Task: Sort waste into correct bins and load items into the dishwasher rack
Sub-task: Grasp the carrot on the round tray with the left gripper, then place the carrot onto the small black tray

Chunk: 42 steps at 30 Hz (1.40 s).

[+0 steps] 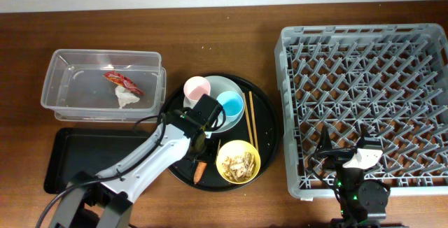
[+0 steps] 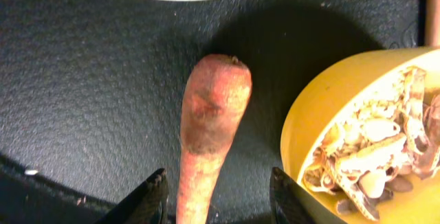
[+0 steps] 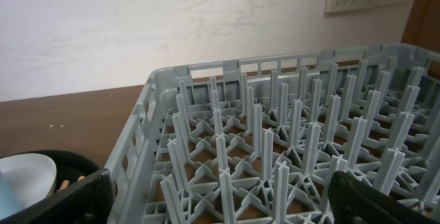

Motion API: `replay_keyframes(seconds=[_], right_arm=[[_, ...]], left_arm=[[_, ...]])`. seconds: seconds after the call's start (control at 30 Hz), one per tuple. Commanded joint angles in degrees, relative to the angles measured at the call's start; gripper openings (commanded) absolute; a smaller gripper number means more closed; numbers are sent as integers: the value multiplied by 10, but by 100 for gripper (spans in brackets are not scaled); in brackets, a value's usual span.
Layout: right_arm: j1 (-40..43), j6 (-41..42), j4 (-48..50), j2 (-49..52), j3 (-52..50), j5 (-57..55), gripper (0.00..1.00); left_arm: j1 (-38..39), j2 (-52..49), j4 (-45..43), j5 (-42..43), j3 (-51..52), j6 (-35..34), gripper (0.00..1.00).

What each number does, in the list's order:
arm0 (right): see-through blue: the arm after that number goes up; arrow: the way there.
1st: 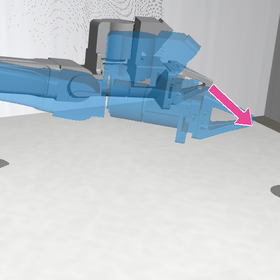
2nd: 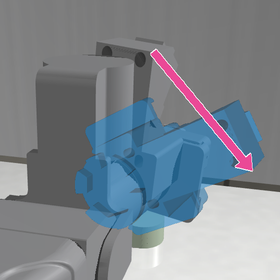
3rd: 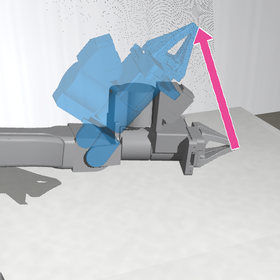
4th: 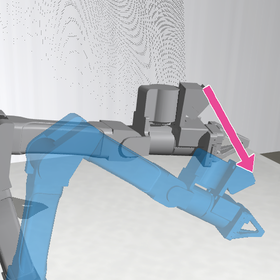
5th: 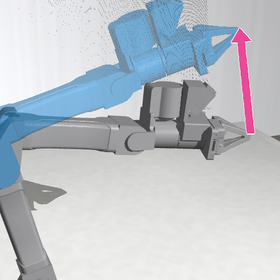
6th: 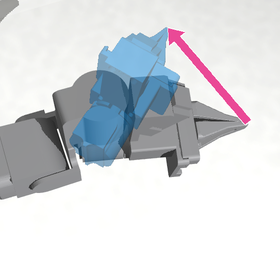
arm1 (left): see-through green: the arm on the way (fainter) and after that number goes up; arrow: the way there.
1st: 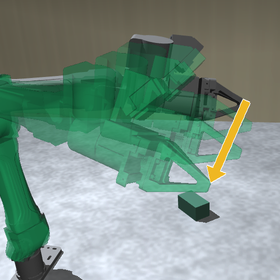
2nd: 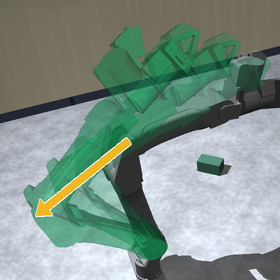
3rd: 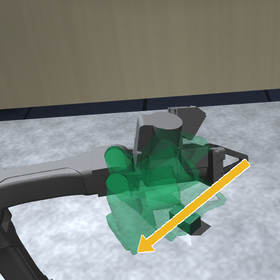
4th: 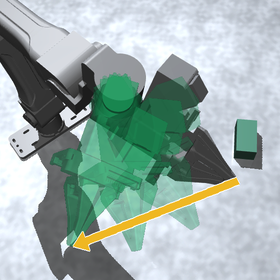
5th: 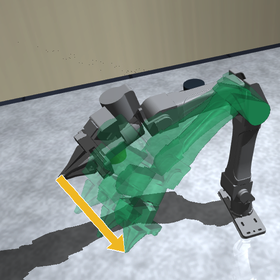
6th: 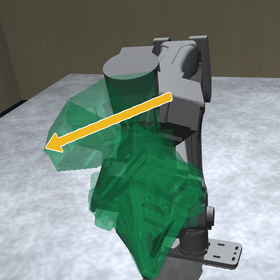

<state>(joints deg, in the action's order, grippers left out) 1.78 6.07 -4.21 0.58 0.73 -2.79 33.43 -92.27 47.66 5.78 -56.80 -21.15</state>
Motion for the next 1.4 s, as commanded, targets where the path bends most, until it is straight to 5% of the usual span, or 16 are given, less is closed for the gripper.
replay_keyframes(seconds=[0.0,0.47,0.5,0.67,0.8,0.87,1.0,1.2,1.37], right_arm=[[-2,4,-2,-4,-4,-5,98],[-2,4,-2,-4,-4,-5,98],[-2,4,-2,-4,-4,-5,98],[-2,4,-1,-4,-4,-5,98],[-2,4,-2,-4,-4,-5,98],[-2,4,-2,-4,-4,-5,98],[-2,4,-2,-4,-4,-5,98],[-2,4,-2,-4,-4,-5,98],[-2,4,-2,-4,-4,-5,98]], left_arm=[[2,-7,-35,6,35,16,47],[2,-34,-93,5,70,15,45],[2,-34,-93,5,70,15,33],[2,-32,-82,5,62,10,4],[1,26,-18,-13,-20,-3,0],[-15,67,37,-102,-65,-33,0],[-121,129,127,-226,-83,-148,1],[-381,129,139,-227,-31,-187,2],[-505,129,61,-199,66,-226,9]])
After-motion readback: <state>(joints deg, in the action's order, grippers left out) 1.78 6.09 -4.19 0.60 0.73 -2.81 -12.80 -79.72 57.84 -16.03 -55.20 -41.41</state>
